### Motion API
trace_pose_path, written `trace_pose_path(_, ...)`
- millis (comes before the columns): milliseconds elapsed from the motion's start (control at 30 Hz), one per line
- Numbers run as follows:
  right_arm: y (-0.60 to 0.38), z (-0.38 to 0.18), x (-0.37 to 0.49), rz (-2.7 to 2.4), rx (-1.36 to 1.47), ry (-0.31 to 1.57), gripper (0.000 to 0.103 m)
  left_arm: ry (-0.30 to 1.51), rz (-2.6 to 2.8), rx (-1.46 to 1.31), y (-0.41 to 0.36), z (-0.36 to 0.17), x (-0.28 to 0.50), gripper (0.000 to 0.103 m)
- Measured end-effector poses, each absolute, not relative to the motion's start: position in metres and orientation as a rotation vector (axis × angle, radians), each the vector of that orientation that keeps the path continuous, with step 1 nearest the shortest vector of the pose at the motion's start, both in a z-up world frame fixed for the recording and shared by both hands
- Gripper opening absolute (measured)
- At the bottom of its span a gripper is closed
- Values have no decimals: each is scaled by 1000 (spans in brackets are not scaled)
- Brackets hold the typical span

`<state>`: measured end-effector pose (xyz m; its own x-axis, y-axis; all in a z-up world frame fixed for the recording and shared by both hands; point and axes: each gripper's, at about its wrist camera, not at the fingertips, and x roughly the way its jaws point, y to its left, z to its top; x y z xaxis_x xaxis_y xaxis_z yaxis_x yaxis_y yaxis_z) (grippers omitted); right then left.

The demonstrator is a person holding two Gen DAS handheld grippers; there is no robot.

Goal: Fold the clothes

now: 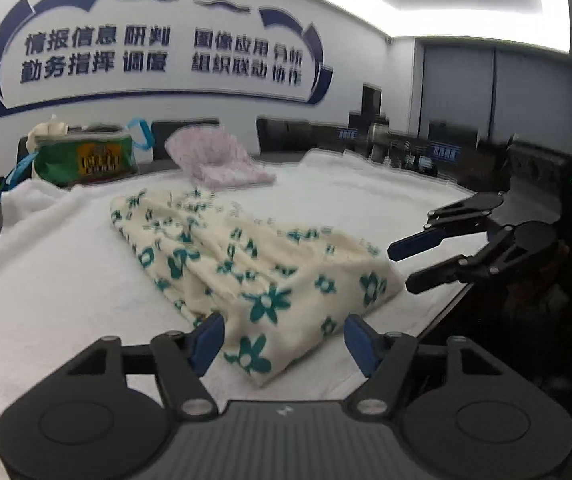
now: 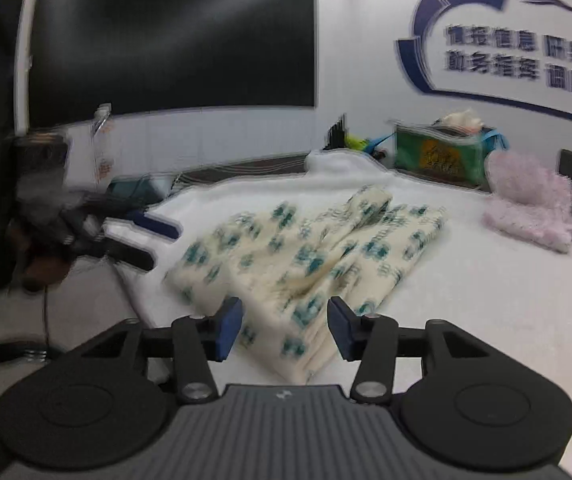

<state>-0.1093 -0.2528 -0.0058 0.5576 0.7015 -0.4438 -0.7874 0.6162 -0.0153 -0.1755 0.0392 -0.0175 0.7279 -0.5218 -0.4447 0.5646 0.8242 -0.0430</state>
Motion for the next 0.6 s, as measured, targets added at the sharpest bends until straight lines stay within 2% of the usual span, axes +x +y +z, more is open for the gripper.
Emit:
trace_pose_path(33, -248, -11, -110, 888, -252, 425, 47, 477, -599, 106, 37, -19, -172, 27)
trace_pose_path(67, -244, -16, -109, 885, -271, 426, 44, 490, -600, 108, 38, -21, -169, 20)
trace_pose_path(133, -240, -24, -104, 878, -280, 422, 25, 510, -617, 82, 45, -24, -164, 7)
trace_pose_path(200, -243, -25, -97, 890, -235, 424, 12, 527, -637, 42, 53, -26, -162, 2)
trace_pose_path(400, -256, -12, -107, 978, -193, 431, 8, 518, -736, 62, 49, -15, -187, 0)
trace_pose_path(467, -258, -7, -117, 985, -197, 421, 8, 479, -737, 75, 52, -16, -192, 6)
trace_pose_path(500, -259, -5, -119, 982, -204, 417, 8, 473, -733, 61, 55, -16, -190, 13)
trace_pose_path(533, -260, -4, -120, 967, -221, 414, 9, 482, -719, 26, 59, -15, -184, 33)
trace_pose_path(567, -261, -3, -118, 954, -222, 404, 11, 495, -697, -20, 64, -13, -177, 45)
trace_pose_path(600, -263, -1, -116, 942, -220, 393, 18, 501, -678, -71, 69, -10, -169, 63)
